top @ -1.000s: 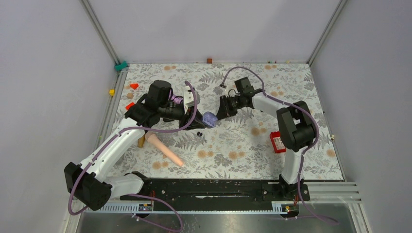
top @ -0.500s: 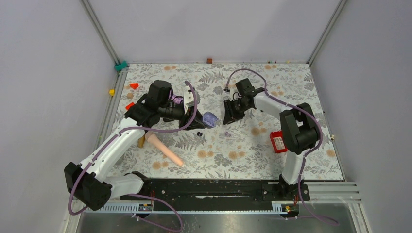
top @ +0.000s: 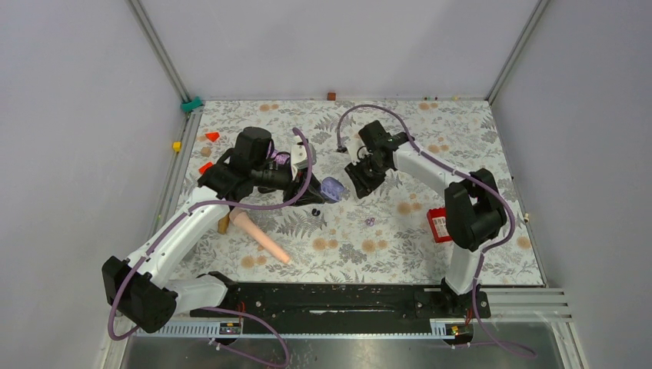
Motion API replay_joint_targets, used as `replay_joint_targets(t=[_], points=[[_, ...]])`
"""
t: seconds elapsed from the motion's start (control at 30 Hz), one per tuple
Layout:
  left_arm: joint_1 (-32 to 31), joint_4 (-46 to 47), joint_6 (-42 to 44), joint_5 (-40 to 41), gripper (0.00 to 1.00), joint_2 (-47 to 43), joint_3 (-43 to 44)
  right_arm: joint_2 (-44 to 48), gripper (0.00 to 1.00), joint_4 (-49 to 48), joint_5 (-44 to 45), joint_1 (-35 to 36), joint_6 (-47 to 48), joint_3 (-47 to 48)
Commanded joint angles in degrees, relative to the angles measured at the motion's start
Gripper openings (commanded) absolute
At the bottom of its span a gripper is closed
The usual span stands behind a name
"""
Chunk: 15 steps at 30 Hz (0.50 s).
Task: Insert the wireless bluetooth earbuds into the charging case
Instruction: Adjust the earbud at the center of the board.
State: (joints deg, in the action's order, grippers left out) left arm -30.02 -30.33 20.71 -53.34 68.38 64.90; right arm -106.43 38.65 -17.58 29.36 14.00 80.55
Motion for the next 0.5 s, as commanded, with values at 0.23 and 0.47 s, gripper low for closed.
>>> replay_joint_targets(t=[0.23,0.47], points=[[-0.08,1.75,0.29,-0.33,0.0,-0.52,2.42,20.06,0.45,-13.85,1.14,1.21,43.14,-25.42],[-0.08,1.76,0.53,0.6,0.0,-1.12,2.21,25.84,0.53,-27.36,2.34,1.48,37.49,-32.99]])
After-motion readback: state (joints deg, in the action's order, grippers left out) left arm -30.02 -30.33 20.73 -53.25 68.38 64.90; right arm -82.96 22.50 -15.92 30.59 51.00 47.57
